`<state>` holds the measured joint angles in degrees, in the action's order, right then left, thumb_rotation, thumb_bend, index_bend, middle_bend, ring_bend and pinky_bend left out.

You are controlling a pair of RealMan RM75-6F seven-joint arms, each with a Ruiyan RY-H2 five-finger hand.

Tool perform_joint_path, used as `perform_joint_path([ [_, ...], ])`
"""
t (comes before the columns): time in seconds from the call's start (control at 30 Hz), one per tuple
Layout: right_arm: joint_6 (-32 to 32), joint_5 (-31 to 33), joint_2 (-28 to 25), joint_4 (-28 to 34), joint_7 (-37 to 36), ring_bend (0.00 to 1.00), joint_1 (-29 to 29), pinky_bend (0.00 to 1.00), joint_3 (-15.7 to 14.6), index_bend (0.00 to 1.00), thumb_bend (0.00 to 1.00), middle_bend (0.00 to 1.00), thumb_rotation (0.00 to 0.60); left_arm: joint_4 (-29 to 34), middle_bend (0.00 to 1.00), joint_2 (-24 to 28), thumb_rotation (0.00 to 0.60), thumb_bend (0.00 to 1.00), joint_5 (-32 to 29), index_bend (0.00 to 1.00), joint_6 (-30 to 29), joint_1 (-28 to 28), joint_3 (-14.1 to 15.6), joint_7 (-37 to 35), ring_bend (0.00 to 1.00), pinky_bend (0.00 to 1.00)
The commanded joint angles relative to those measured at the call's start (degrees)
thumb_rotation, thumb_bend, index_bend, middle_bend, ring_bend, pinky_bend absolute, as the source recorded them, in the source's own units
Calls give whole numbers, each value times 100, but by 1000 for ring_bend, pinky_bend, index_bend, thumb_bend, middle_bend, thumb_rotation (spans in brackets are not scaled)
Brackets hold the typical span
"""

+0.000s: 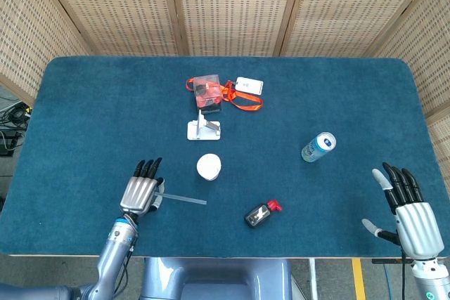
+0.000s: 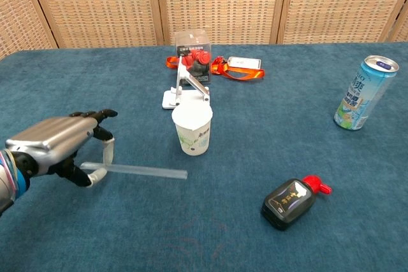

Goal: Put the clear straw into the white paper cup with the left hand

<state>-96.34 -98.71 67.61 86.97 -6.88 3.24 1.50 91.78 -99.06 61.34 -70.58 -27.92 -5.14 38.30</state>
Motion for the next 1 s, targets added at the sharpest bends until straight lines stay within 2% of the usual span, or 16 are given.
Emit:
perform_joint_path([
  [0.03,-5,-13,1,3,12,0,-1,0,-4,53,92,0,600,214,0,258,600,416,370,604,-142,84,-177,-680,0,0],
  [0.2,-18,4,-7,11,-6,0,-10,0,4,53,92,0,600,380,0,404,600,417,642,612,-83,134,-405,-1809,0,0],
  [0.23,3,41,-14,3,-43,0,-5,0,14,53,92,0,600,550,0,434,600,417,714,613,85,143,-632,-2822,0,0],
  [0.37,49,85,-16,-21,-91,0,12,0,26,53,92,0,600,521,0,599,600,417,793,616,589,31,-848,-4078,0,0],
  [0.5,128,180,-20,-45,-153,0,33,0,50,53,92,0,600,570,0,720,600,416,517,618,1307,-207,-1275,-5313,0,0],
  [0.6,184,256,-23,-67,-210,0,51,0,75,53,92,0,600,398,0,705,600,417,545,621,1584,-389,-1471,-5796,0,0],
  [0.77,258,352,-27,-107,-309,0,71,0,102,53,92,0,600,35,0,546,600,416,665,625,1774,-669,-1612,-6152,0,0],
  [1.0,321,425,-24,-150,-386,0,91,0,124,53,90,0,600,-313,0,360,600,416,494,625,2077,-1003,-1712,-6303,0,0],
])
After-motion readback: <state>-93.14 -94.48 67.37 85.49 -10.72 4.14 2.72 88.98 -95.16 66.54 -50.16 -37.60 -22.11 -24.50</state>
